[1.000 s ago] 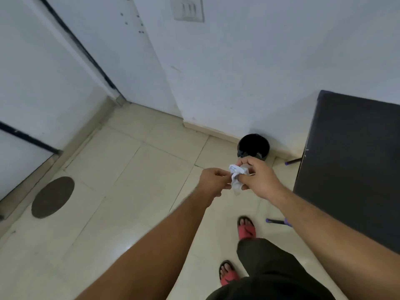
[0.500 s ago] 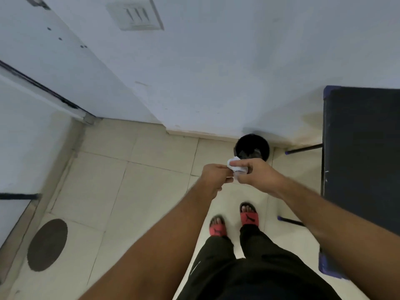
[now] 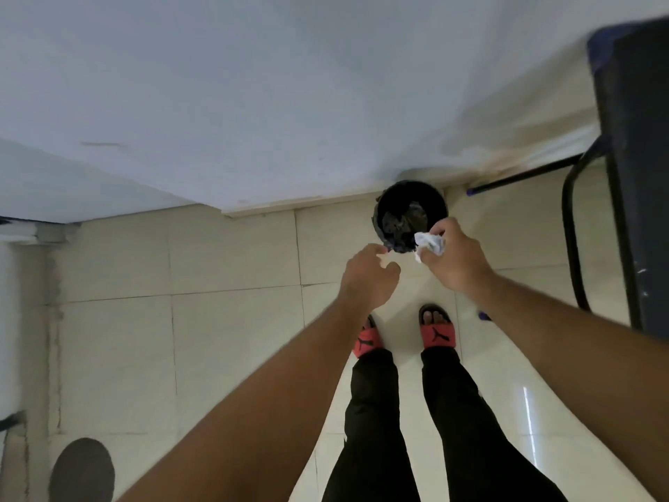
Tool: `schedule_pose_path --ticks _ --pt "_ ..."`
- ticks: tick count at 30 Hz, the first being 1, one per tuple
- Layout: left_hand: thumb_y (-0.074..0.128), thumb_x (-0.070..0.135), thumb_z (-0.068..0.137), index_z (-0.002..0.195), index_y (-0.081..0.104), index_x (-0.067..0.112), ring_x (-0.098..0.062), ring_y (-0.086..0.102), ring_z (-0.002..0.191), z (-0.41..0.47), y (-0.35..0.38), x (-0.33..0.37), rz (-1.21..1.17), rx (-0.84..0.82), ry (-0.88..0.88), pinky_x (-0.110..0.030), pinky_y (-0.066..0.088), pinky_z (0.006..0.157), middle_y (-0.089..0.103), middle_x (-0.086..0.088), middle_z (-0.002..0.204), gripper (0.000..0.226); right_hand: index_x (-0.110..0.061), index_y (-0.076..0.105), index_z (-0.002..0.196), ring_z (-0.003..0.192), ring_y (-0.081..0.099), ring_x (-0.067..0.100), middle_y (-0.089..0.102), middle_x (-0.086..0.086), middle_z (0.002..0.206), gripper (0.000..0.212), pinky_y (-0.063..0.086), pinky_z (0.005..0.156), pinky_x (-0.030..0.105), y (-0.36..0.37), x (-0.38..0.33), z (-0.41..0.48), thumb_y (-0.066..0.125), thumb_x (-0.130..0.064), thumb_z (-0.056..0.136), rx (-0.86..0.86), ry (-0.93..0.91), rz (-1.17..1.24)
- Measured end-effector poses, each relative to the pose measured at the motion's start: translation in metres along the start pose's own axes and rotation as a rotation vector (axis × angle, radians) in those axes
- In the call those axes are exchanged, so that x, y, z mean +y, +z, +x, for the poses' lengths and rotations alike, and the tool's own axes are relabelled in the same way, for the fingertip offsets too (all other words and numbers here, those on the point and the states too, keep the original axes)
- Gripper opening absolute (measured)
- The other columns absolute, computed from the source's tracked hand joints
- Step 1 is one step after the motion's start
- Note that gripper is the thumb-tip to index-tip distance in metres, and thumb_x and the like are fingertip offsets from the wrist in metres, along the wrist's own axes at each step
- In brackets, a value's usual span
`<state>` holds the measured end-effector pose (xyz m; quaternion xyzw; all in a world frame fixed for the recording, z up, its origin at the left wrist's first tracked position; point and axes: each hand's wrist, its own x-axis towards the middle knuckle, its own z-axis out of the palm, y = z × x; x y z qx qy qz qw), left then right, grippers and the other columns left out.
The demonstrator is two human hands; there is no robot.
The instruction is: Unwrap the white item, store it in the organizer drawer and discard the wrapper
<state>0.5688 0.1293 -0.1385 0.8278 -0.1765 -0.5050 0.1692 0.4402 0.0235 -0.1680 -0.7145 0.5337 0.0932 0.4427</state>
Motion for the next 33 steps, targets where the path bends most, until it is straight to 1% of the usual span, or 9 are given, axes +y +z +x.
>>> schedule_pose_path --ticks 2,4,7,12,14,17,21,25,33 --pt "0.058 0.032 0.096 0.150 0.042 0.022 -0.023 0.046 0.132 0.028 0.011 -0.012 0.260 0.006 0.117 -0.036 0.043 0.102 0.048 -0.005 0.149 0.057 -0.012 0.045 0.115 0.092 0.064 0.034 0.063 0.010 0.100 0.037 0.053 0.075 0.039 0.013 0.011 0.028 0.063 -0.037 0.094 0.034 0.068 -0.014" --pt "0.059 0.034 0.096 0.154 0.035 0.020 -0.026 0.035 0.142 0.059 0.019 -0.017 0.334 0.032 0.179 -0.041 0.039 0.109 0.038 -0.005 0.157 0.064 -0.013 0.046 0.110 0.088 0.064 0.032 0.064 0.009 0.097 0.036 0.054 0.074 0.039 0.026 0.026 0.059 0.061 -0.042 0.094 0.068 0.113 -0.035" --pt "0.060 0.035 0.095 0.155 0.032 0.020 -0.026 0.032 0.144 0.104 0.033 -0.028 0.332 0.067 0.198 -0.041 0.037 0.111 0.036 -0.005 0.159 0.067 -0.014 0.054 0.108 0.085 0.062 0.027 0.066 0.006 0.097 0.033 0.050 0.070 0.034 0.042 0.047 0.103 0.061 -0.042 0.093 0.104 0.138 -0.019" --pt "0.063 0.036 0.094 0.157 0.030 0.021 -0.027 0.034 0.144 0.160 0.062 -0.046 0.304 0.093 0.205 -0.041 0.038 0.111 0.036 -0.005 0.159 0.073 -0.013 0.061 0.112 0.095 0.065 0.030 0.069 0.009 0.105 0.031 0.045 0.072 0.031 0.074 0.084 0.159 0.069 -0.031 0.088 0.136 0.100 -0.008" --pt "0.064 0.037 0.093 0.158 0.025 0.022 -0.028 0.033 0.144 0.171 0.070 -0.049 0.274 0.102 0.209 -0.042 0.038 0.111 0.034 -0.005 0.160 0.077 -0.012 0.059 0.121 0.101 0.064 0.033 0.068 0.012 0.113 0.039 0.047 0.075 0.032 0.082 0.092 0.173 0.073 -0.025 0.087 0.128 0.091 0.004" --pt "0.065 0.040 0.092 0.159 0.020 0.023 -0.028 0.030 0.146 0.181 0.080 -0.053 0.260 0.109 0.217 -0.044 0.038 0.112 0.028 -0.005 0.163 0.083 -0.012 0.048 0.141 0.115 0.059 0.036 0.061 0.017 0.129 0.060 0.043 0.084 0.032 0.088 0.098 0.186 0.073 -0.017 0.087 0.123 0.066 0.003" --pt "0.065 0.042 0.092 0.159 0.019 0.024 -0.029 0.028 0.148 0.176 0.080 -0.049 0.259 0.113 0.205 -0.046 0.038 0.113 0.026 -0.005 0.165 0.083 -0.015 0.034 0.153 0.123 0.058 0.036 0.052 0.019 0.143 0.077 0.046 0.099 0.038 0.083 0.098 0.177 0.074 -0.025 0.088 0.056 0.081 -0.015" --pt "0.066 0.043 0.091 0.160 0.020 0.026 -0.028 0.028 0.148 0.155 0.066 -0.033 0.253 0.107 0.211 -0.045 0.037 0.113 0.028 -0.003 0.163 0.084 -0.019 0.037 0.152 0.123 0.059 0.034 0.051 0.016 0.145 0.078 0.050 0.101 0.044 0.065 0.082 0.154 0.076 -0.034 0.086 0.020 0.047 0.017" --pt "0.065 0.042 0.094 0.158 0.027 0.025 -0.025 0.031 0.147 0.066 0.021 0.023 0.225 0.126 0.256 -0.040 0.034 0.113 0.034 -0.003 0.161 0.077 -0.024 0.039 0.151 0.131 0.054 0.027 0.051 0.008 0.148 0.078 0.046 0.105 0.038 -0.011 0.025 0.071 0.076 -0.038 0.085 0.002 -0.134 0.005"
